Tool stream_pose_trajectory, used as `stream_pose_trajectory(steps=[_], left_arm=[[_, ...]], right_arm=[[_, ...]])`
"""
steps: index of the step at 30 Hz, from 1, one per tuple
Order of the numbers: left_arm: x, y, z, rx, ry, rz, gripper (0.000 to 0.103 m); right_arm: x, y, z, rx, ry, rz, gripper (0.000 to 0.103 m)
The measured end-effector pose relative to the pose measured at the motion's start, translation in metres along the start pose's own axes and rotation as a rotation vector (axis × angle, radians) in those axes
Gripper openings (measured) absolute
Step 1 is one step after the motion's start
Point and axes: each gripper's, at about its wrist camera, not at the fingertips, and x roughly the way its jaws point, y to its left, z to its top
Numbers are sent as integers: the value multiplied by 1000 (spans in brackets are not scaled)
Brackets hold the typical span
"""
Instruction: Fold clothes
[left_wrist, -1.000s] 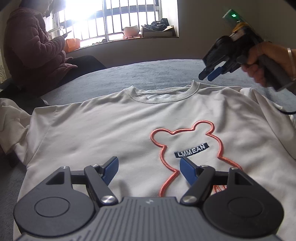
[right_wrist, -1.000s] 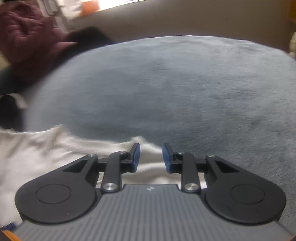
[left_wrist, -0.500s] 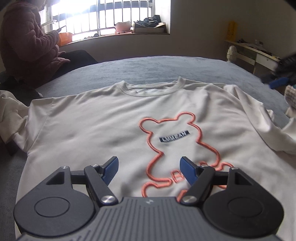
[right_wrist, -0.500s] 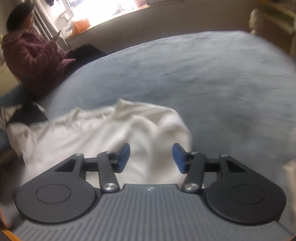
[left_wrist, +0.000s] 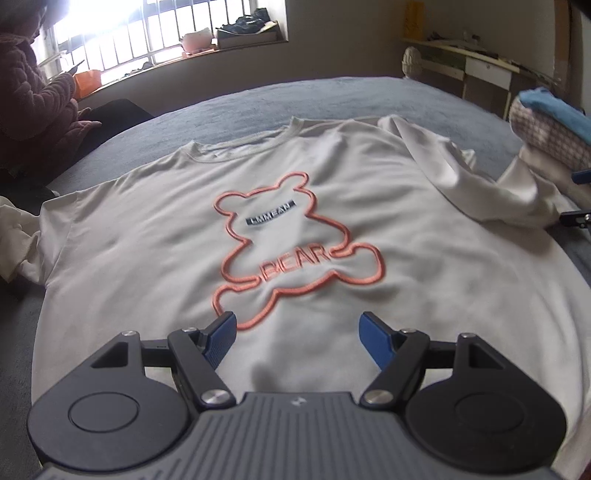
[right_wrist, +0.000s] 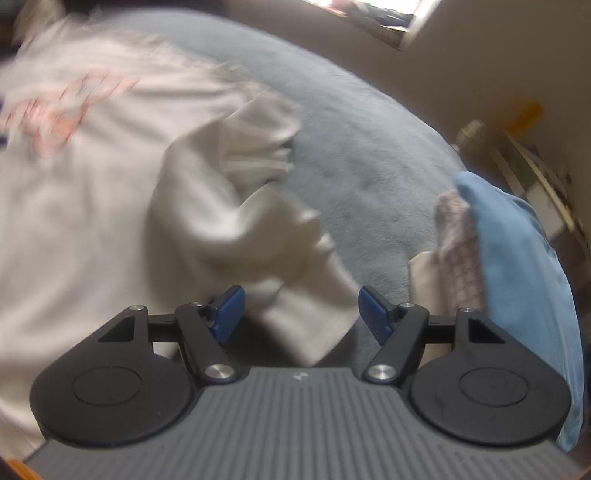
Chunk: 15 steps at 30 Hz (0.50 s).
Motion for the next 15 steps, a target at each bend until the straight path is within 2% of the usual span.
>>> stream_pose_trajectory(steps=[2,6,7,8,10,12,15], left_arm=[[-1,-2,-4,4,16,0,74],[-1,-5,-9,5,44,3,74],[-1,-6,-10,5,49,5,74],[-2,-6,-10,1,51,5,74],[-2,-4,-11,-13,52,3,74],[-3,-3,-11,-28,53,0,74],[-3,1,-13,-51,56,-7,74]], right_arm=[[9,10,-5,-37,11,-28,68],[22,10,-9,24,13,-56,61],[23,6,-8,57,10,-48,50],[25,3,-7,94,15,-36,31],[27,-5,-6,159,26,-32,10],[23,-14,-2,205,19,-53,6],[11,-30,9,253,6,-107,5]])
